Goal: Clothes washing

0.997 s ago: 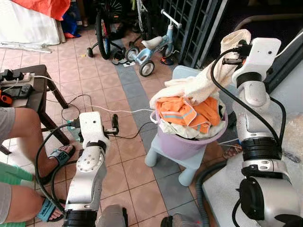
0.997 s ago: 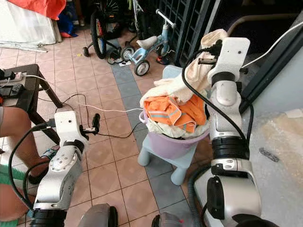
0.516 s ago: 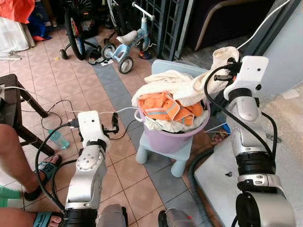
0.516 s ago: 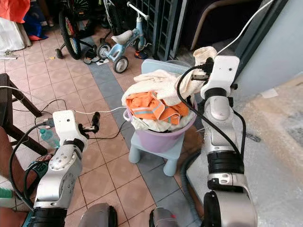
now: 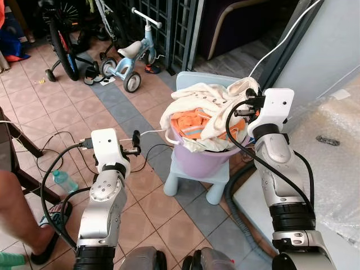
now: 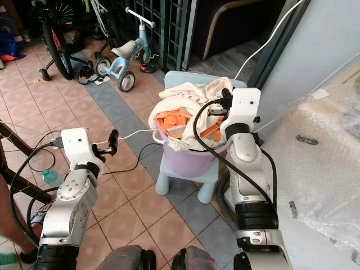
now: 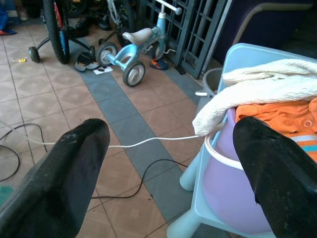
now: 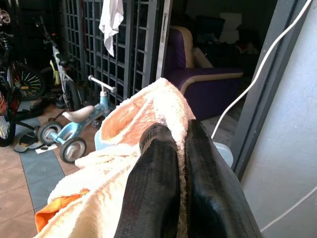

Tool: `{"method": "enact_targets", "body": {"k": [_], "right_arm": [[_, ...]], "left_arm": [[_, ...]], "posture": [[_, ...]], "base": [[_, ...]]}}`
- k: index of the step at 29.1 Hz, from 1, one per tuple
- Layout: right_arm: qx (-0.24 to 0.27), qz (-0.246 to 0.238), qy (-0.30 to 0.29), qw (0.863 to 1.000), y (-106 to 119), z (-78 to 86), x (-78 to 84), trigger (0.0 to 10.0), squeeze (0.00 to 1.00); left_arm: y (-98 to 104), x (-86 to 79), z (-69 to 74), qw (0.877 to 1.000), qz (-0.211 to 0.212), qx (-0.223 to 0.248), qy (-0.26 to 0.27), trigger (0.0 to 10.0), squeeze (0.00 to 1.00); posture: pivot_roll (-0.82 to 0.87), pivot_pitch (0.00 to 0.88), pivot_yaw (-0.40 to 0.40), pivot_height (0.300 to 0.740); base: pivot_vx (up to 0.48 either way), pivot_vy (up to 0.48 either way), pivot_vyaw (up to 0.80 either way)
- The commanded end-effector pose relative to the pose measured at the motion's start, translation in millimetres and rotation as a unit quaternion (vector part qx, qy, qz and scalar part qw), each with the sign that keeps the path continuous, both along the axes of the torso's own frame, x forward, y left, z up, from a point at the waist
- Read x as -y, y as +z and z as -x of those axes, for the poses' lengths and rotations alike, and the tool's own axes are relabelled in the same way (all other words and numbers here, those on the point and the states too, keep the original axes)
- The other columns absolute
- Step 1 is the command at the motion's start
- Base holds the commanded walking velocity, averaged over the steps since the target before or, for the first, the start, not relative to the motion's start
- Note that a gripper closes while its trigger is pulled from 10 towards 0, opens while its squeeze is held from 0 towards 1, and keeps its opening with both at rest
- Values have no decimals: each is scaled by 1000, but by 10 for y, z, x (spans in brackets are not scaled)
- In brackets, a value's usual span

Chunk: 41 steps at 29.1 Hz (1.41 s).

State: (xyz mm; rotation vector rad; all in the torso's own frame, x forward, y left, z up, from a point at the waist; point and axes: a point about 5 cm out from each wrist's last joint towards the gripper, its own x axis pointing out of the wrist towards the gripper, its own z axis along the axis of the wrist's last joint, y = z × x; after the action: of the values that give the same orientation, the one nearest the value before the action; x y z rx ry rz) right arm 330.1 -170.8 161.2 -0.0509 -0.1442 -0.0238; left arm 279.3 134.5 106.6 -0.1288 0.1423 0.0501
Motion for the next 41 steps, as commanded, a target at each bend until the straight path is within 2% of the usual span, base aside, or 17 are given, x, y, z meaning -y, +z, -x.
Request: {"method": "enact_targets", "body": {"k": [1, 7, 12, 19, 25, 31, 33, 36, 41], "right_arm": [[21, 9, -9, 1000, 116, 5, 0, 10000, 0], [24, 15, -26, 999, 154, -15, 42, 10000, 0], [29, 20, -35, 999, 191, -24, 72, 10000, 0], [52, 45, -42, 997, 284, -30, 72, 10000, 0], [94, 69, -68, 991, 572, -175, 258, 10000, 0], [116, 86, -63, 987, 762, -301, 325, 10000, 0], [126, 92, -53, 986, 839, -348, 312, 10000, 0], [141, 86, -22, 986, 991, -449, 192, 10000, 0], [159, 101, 16, 982, 1058, -487, 41, 10000, 0]], "left_arm": [[12, 5, 6, 1000, 13, 7, -3, 10000, 0], [39, -5, -7, 1000, 15, 16, -5, 10000, 0], [64, -32, -27, 999, 18, 27, -3, 10000, 0], [57, -9, -12, 999, 22, 30, -9, 10000, 0], [59, -3, -14, 999, 24, 33, -12, 10000, 0], [60, 3, -26, 999, 24, 33, -13, 10000, 0], [60, 6, -28, 999, 25, 33, -13, 10000, 0], [50, 13, -24, 999, 24, 32, -14, 10000, 0], [46, 15, -19, 999, 25, 30, -12, 10000, 0]], "posture": [[69, 42, -41, 740], [68, 40, -40, 740], [65, 39, -39, 740], [61, 44, -36, 740], [59, 47, -34, 740], [60, 47, -32, 740], [61, 48, -34, 740], [64, 46, -34, 740], [70, 47, -37, 740]], "base": [[0, 0, -419], [0, 0, -688], [0, 0, 0], [290, 0, -800], [343, 0, -800], [351, 0, -800], [345, 0, -800], [330, 0, -585], [303, 0, -294]]}}
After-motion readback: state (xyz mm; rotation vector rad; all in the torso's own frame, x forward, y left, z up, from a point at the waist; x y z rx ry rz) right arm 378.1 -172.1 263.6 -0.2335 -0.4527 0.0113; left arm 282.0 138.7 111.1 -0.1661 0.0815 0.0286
